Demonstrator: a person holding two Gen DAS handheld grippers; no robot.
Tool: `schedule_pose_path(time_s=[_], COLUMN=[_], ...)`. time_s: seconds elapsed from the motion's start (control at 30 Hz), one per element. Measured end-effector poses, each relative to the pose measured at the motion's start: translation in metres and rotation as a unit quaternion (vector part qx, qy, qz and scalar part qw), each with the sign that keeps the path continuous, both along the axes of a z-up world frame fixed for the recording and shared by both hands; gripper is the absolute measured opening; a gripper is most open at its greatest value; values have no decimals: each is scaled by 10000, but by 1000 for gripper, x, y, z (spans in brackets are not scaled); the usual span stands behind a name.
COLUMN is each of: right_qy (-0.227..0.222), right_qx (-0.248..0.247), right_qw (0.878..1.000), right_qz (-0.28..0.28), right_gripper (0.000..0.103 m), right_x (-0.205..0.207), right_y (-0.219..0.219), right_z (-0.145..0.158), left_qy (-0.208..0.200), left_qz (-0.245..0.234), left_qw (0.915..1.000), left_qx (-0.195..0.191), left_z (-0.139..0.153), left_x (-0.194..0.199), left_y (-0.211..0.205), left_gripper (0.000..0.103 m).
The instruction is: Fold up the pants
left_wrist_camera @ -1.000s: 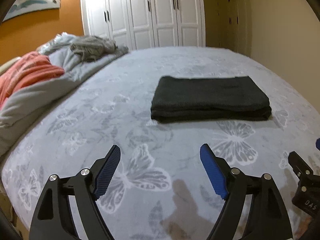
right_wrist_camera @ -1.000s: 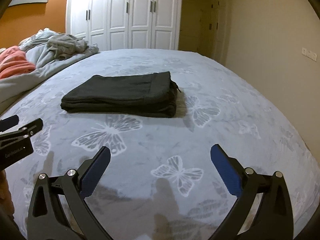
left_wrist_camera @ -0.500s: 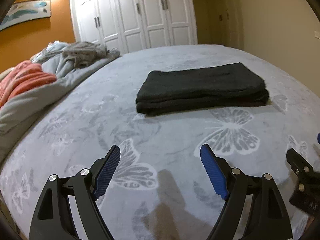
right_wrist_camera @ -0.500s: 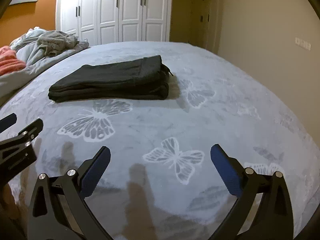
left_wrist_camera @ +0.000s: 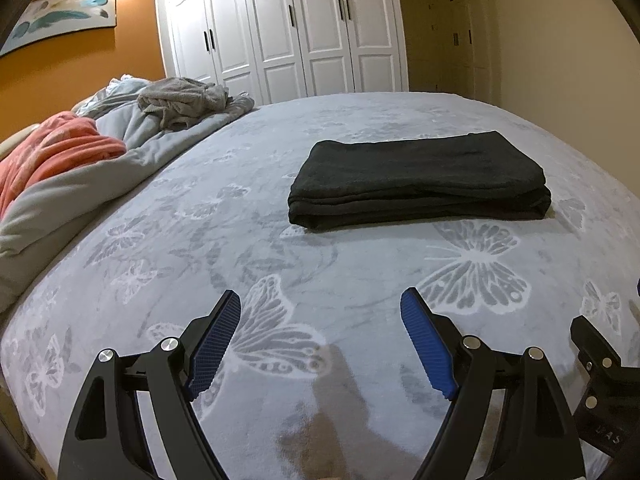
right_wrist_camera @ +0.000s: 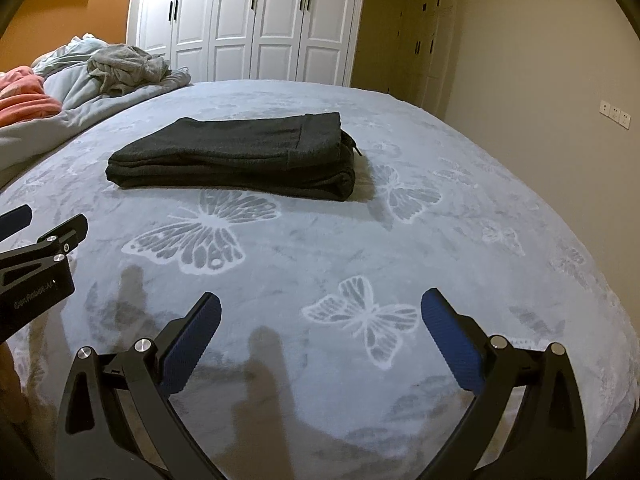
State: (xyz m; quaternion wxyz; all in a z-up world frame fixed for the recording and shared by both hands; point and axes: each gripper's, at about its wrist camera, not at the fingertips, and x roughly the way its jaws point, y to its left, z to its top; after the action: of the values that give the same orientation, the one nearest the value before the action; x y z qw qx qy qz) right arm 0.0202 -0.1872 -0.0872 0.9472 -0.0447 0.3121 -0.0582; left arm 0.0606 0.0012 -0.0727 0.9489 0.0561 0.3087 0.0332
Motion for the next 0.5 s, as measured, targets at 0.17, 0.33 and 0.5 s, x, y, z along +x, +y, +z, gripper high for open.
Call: schedule_pose_path(time_s=[0.17, 0.33, 0.5], right_qy=[11, 20, 22], right_qx=[6, -4, -4], right_qw=[10000, 10000, 10000], right_qz=[-2, -6, -2], right_gripper=[98, 98, 98], right_x=[0, 0, 0], right_y=[0, 0, 0], right_z=[0, -1, -1], left_qy=[14, 57, 59], left_qz=[-18, 15, 26], left_qw=[10000, 10000, 10000], left_qx=[31, 3, 3], left_z=[0, 0, 0], left_x=[0, 2, 1], left_y=[-2, -1, 0], left_gripper=[80, 80, 80])
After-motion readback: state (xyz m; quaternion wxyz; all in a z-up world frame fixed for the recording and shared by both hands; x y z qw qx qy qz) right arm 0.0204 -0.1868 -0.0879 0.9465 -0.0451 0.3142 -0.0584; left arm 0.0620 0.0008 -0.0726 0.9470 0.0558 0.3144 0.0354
